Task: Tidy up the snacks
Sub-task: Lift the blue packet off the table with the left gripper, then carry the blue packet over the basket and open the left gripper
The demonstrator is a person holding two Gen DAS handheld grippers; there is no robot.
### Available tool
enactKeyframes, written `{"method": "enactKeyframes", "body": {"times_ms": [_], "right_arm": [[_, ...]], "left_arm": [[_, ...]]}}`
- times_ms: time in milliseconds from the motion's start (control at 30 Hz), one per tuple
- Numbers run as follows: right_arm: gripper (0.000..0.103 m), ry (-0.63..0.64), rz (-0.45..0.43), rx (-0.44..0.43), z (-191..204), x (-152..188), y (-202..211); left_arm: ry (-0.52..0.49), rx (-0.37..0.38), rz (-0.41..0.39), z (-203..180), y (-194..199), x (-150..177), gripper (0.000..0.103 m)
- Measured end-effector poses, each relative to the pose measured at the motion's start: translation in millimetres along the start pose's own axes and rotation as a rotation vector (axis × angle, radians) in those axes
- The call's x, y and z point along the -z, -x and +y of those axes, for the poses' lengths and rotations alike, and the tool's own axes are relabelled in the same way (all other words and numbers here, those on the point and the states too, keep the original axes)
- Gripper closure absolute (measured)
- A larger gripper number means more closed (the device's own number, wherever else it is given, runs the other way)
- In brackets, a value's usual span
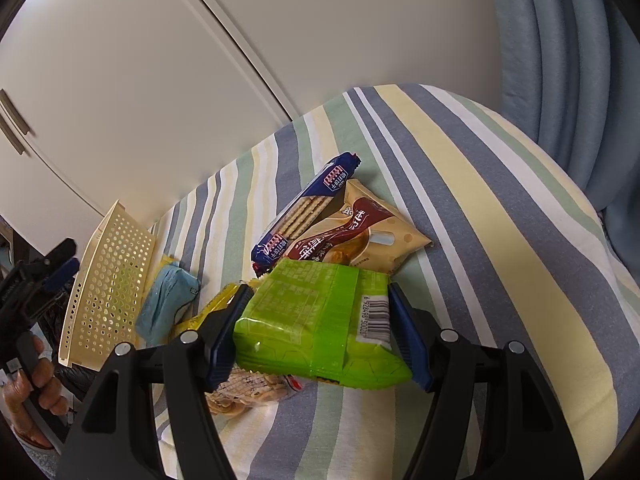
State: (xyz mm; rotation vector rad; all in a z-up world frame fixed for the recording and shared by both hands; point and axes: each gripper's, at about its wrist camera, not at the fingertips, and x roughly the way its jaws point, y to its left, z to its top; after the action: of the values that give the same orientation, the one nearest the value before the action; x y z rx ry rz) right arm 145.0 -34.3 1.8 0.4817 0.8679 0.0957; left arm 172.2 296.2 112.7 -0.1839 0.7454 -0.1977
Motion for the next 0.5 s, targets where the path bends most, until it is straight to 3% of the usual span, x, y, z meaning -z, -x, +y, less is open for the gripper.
{"method": "enactKeyframes", "body": {"times_ms": [167, 200, 233, 267, 500], "right_arm": [[0.036, 0.0, 0.0, 0.005, 0.5, -0.5, -1.2], [0.036, -0.001, 0.0, 0.004, 0.1, -0.5, -1.2], [0.036, -0.003, 0.0, 0.003, 0.0, -0.5, -1.4], [0.036, -0.005, 0.001, 0.002, -0.4, -0.9, -1.1], [0.036, -0.017, 0.003, -0.006, -5.4, -2.3, -0.8]], "left_arm": [[0.044, 0.0, -0.018, 8.9, 9.4, -5.0, 0.039], [0.032, 0.005, -0.011, 4.6, 7.0, -4.1, 0.033], [0.014, 0.015, 0.0, -0.6, 3.7, -3.1, 0.023], [-0.006, 0.024, 0.011, -7.9, -2.0, -1.1, 0.02], [-0.082, 0.036, 0.154, -46.1, -66.0, 25.3, 0.014]]}}
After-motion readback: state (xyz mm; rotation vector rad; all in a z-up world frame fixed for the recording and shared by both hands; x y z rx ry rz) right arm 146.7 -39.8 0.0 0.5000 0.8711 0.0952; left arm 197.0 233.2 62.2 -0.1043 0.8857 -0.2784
